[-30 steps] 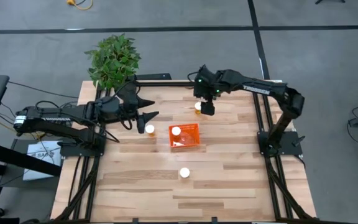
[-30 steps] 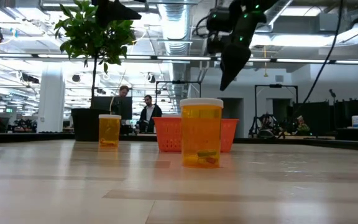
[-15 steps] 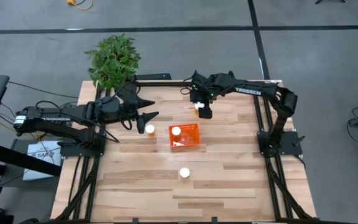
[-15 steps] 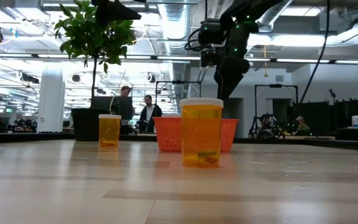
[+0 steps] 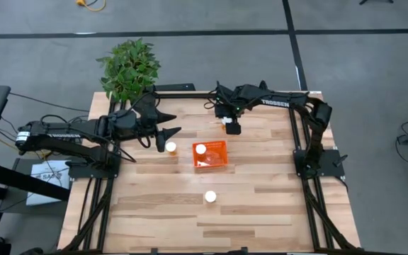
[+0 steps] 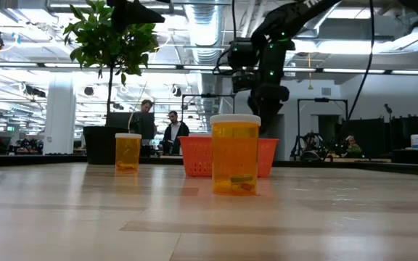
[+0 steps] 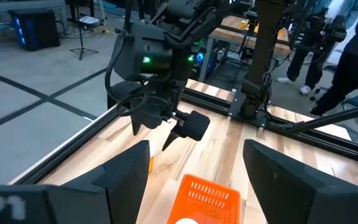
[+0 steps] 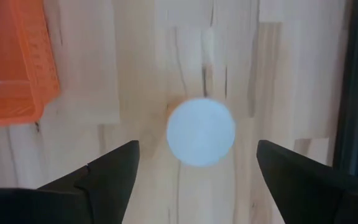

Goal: Pick and place pill bottles into a basket
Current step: Put the orange pill bottle into the orange bin

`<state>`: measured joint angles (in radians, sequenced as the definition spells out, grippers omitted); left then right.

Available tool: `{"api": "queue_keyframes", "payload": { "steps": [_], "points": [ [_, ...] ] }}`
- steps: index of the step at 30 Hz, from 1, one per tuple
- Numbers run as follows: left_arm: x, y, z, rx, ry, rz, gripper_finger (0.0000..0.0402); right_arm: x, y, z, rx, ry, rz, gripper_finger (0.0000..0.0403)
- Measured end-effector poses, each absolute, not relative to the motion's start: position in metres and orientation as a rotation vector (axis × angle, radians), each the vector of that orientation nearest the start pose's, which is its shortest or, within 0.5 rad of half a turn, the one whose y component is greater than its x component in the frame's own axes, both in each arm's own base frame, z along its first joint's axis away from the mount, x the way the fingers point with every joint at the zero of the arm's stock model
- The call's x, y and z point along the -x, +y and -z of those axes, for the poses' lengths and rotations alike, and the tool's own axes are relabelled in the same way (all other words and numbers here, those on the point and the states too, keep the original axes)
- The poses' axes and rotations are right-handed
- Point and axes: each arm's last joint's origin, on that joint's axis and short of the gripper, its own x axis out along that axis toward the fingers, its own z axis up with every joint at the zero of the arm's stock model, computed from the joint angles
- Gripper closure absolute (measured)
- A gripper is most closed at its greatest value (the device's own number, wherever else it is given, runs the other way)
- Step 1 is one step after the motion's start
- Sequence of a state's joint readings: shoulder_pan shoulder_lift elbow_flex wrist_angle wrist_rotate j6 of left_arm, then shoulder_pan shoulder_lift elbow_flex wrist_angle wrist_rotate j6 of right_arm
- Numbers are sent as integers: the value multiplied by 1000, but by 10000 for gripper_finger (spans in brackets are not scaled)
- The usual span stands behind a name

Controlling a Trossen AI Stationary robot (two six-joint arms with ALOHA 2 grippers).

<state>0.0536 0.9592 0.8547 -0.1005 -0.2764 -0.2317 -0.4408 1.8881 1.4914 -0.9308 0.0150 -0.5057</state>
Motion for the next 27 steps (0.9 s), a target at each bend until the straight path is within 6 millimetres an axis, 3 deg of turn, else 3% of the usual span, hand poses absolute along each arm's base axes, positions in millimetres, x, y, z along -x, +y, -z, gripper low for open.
{"api": "queue_keyframes", "payload": {
  "steps": [27],
  "points": [
    [-211, 19, -334, 206, 166, -351, 152, -338, -160, -210, 198, 1344, 0, 82]
  ]
}}
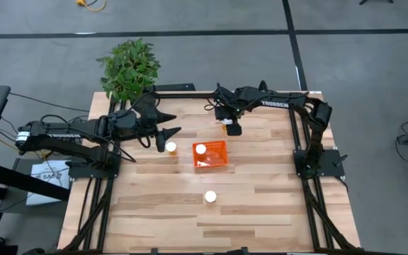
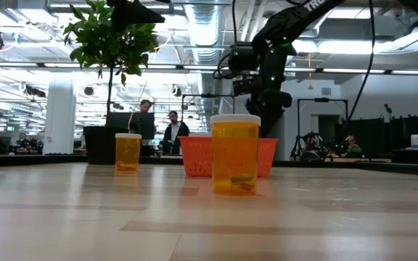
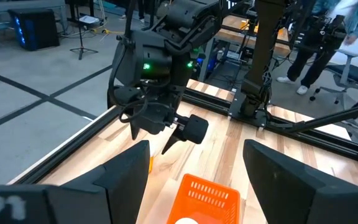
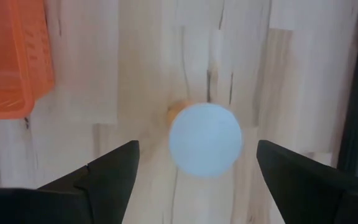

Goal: Pick and place pill bottles into a basket
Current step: Put the orange pill bottle into the orange bin

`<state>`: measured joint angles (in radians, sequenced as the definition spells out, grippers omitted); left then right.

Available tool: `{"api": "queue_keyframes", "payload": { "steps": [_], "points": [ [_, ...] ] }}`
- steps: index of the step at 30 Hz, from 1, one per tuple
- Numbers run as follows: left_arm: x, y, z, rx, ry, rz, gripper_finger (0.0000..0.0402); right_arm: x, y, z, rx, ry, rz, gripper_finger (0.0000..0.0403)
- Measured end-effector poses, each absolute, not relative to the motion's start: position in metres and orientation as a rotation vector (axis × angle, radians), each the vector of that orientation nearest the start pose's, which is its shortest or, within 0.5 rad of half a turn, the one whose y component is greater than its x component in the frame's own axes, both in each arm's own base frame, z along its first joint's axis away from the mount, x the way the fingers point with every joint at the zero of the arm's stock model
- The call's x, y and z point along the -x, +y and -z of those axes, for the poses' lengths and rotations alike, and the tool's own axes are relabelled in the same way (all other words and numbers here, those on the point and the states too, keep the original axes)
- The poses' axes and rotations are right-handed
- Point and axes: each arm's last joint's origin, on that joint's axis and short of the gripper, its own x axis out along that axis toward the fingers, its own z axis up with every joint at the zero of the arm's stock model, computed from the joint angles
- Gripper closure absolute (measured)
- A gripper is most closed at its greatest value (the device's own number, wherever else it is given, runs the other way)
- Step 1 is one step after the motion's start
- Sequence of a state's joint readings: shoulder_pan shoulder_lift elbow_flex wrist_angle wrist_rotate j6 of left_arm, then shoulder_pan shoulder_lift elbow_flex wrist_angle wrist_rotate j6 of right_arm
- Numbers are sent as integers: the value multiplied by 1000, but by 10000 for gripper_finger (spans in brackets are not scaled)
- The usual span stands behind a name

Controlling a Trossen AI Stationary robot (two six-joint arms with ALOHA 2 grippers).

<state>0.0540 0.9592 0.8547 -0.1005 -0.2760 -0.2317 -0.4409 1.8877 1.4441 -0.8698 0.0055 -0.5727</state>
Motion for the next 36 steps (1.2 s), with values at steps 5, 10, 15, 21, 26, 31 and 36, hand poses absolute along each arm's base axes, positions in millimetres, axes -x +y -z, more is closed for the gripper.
{"api": "queue_keyframes", "payload": {
  "steps": [5, 10, 15, 21, 26, 31, 36],
  "points": [
    [-211, 19, -334, 206, 166, -351, 152, -338, -162, -210, 206, 1336, -1, 82],
    [-211, 19, -334, 206, 166, -351, 152, -340, -163, -207, 222, 1332, -15, 82],
    [-211, 19, -334, 207, 165, -350, 152, -344, -163, -186, 202, 1393, -43, 82],
    [-211, 19, -334, 208, 166, -344, 152, -347, -166, -181, 211, 1387, -42, 82],
    [-211, 19, -334, 208, 166, -344, 152, -346, -170, -182, 222, 1382, -39, 84],
    [-211, 19, -334, 208, 166, -344, 152, -346, -170, -182, 224, 1382, -41, 101],
    [-211, 19, -334, 207, 174, -344, 152, -346, -169, -182, 225, 1382, -42, 119]
  ]
}}
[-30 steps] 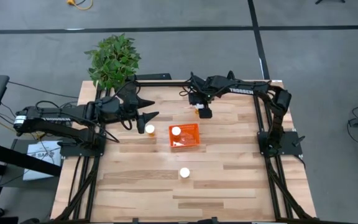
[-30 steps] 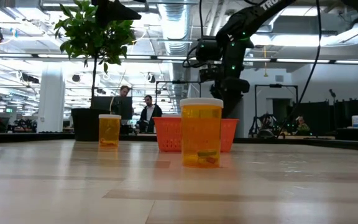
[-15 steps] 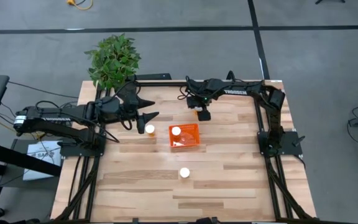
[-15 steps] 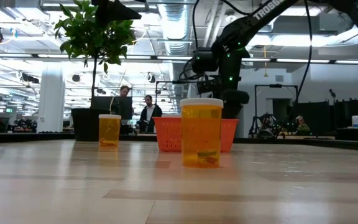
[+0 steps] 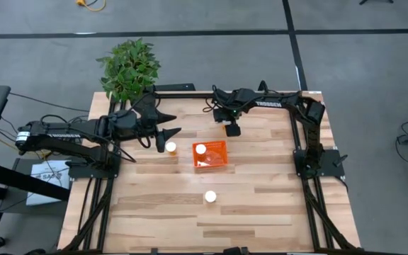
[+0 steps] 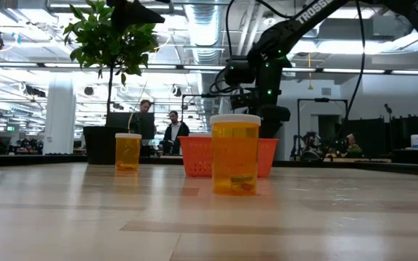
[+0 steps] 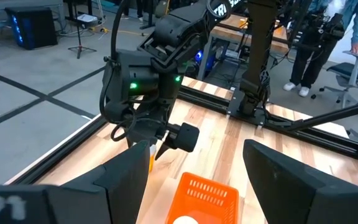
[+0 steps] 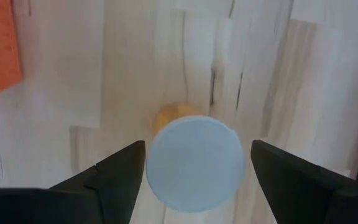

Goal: Pick and place pill bottles into a basket
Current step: Put the orange pill bottle into the orange bin

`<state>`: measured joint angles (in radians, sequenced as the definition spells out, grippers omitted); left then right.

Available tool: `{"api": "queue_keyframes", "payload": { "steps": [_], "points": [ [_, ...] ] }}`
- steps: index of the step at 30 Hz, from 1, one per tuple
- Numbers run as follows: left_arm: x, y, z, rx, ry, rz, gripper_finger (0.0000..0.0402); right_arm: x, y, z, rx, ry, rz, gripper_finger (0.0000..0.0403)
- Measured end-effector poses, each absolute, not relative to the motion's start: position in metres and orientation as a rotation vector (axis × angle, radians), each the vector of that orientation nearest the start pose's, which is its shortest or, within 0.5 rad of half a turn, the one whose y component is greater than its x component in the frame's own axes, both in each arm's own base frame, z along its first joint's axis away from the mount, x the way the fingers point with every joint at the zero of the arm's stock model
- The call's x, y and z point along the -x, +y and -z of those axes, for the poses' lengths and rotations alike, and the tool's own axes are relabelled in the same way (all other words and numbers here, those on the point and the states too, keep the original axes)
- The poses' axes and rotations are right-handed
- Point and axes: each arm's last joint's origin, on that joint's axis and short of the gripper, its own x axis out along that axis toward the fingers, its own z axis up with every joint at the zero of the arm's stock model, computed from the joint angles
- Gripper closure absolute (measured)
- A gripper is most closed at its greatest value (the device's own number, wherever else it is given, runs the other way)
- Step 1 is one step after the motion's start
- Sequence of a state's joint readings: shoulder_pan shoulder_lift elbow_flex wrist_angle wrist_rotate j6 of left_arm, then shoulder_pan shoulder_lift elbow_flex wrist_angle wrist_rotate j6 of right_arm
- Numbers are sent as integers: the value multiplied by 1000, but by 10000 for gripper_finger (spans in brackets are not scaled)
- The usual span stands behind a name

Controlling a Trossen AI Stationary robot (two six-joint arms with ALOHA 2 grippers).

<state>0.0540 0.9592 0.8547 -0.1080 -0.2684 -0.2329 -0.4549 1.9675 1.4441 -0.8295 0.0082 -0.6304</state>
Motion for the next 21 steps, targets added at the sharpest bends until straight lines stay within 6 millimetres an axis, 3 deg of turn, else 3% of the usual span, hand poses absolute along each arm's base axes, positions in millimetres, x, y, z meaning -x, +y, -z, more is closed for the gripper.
{"api": "queue_keyframes", "payload": {
  "steps": [21],
  "points": [
    [-211, 19, -332, 213, 188, -346, 152, -346, -169, -182, 219, 1381, -37, 129]
  ]
}}
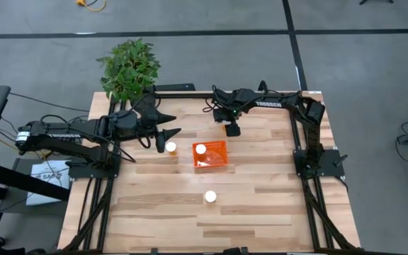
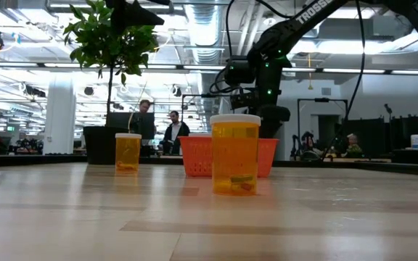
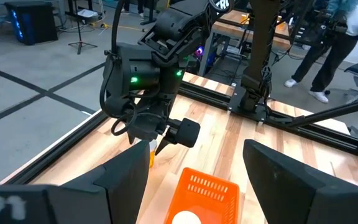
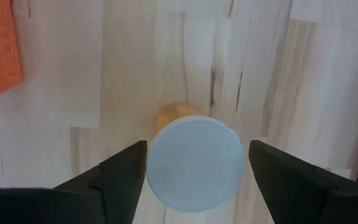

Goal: Pick and place pill bottles into a basket
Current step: Put the orange pill bottle into the orange bin

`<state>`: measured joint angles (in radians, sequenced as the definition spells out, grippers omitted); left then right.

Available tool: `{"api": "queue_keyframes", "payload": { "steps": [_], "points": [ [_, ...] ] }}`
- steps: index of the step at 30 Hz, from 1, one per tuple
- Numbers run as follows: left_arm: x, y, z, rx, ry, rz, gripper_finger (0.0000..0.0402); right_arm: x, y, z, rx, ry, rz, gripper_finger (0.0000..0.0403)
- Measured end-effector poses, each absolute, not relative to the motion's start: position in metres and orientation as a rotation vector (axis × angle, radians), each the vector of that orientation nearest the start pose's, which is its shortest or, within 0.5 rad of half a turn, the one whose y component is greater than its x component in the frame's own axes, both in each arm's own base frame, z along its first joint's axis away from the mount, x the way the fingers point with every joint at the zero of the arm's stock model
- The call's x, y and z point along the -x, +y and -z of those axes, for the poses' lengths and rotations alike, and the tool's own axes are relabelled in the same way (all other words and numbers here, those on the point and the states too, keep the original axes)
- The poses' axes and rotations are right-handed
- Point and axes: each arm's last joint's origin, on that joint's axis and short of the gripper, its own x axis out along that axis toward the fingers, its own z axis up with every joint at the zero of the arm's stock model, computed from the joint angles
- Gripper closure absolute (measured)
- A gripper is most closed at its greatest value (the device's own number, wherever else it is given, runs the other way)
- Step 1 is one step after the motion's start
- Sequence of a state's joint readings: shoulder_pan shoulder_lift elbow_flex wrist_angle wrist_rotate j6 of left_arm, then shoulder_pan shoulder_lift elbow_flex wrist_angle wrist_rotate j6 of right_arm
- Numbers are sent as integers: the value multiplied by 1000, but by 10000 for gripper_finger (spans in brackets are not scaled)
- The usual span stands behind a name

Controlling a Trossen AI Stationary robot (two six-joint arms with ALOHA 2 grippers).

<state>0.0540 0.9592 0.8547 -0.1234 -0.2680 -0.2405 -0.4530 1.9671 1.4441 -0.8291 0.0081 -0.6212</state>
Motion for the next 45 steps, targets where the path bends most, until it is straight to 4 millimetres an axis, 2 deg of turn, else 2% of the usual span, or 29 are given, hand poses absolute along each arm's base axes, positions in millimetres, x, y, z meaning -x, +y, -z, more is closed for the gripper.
{"api": "queue_keyframes", "payload": {
  "steps": [7, 17, 20, 25, 31, 36, 41, 45],
  "points": [
    [-211, 19, -332, 213, 188, -346, 152, -346, -169, -182, 218, 1381, -37, 138],
    [-211, 19, -332, 213, 188, -346, 152, -346, -168, -183, 217, 1380, -36, 209],
    [-211, 19, -332, 213, 188, -347, 152, -346, -168, -183, 217, 1380, -36, 207],
    [-211, 19, -332, 213, 191, -347, 152, -345, -168, -182, 211, 1392, -40, 179],
    [-210, 19, -330, 210, 211, -349, 152, -342, -166, -182, 193, 1416, -48, 212],
    [-210, 19, -330, 210, 210, -349, 152, -340, -165, -184, 178, 1437, -52, 212],
    [-210, 19, -330, 210, 210, -349, 152, -341, -163, -190, 170, 1449, -58, 189],
    [-210, 19, -330, 210, 211, -349, 152, -345, -162, -197, 178, 1434, -55, 202]
  ]
}}
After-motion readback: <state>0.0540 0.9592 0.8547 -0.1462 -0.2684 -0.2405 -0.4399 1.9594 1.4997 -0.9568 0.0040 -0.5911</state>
